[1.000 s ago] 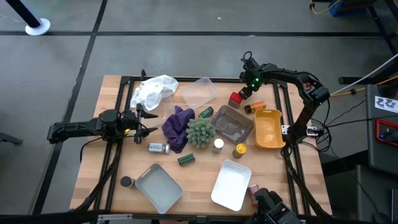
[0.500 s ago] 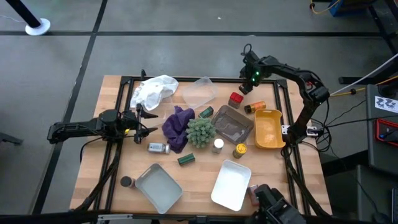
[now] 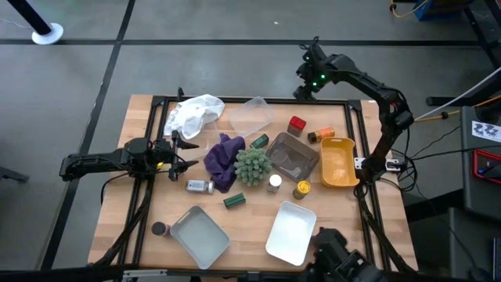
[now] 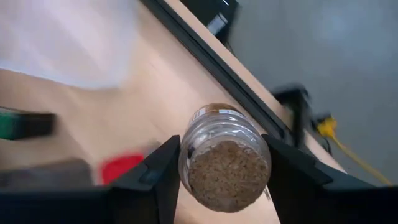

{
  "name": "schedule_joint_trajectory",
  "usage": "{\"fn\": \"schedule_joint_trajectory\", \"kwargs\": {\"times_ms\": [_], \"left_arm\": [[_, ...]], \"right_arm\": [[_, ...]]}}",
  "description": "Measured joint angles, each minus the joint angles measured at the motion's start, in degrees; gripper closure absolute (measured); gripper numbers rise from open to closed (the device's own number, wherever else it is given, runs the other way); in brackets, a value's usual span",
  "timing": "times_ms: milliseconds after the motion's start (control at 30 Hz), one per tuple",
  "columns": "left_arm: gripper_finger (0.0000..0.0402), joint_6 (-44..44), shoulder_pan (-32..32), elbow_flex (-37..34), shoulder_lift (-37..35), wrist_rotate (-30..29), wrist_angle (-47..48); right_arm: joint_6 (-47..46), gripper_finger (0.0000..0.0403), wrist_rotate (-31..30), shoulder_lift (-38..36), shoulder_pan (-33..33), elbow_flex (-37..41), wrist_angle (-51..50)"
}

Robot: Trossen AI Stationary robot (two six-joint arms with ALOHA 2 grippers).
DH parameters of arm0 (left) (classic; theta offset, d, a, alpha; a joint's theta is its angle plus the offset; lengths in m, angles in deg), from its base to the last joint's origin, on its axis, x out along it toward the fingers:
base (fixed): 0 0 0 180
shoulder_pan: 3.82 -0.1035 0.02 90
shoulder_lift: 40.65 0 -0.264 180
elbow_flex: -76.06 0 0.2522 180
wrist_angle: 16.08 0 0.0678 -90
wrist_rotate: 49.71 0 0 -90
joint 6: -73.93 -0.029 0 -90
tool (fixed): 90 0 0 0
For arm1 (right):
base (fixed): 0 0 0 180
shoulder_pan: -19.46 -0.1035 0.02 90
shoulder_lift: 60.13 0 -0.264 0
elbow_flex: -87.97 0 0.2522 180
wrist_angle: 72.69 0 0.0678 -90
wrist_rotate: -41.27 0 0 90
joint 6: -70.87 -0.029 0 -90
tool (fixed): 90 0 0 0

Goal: Sort spices by type
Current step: Put the right brown seasoning bottle into the right transparent bin

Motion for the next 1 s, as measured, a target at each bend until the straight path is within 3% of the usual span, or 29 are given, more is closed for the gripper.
{"fn": "schedule_joint_trajectory", "kwargs": {"times_ms": [500, 1000], "left_arm": [[0.0135, 0.00, 0.01, 0.00, -0.02, -0.02, 0.00], [0.0135, 0.00, 0.02, 0.00, -0.02, -0.02, 0.00]], "right_arm": [[0.23, 0.0210, 1.99, 0.40, -12.93, -0.21, 17.71], [0.27, 0.0210, 3.42, 10.89, -14.91, -0.23, 23.04]]}}
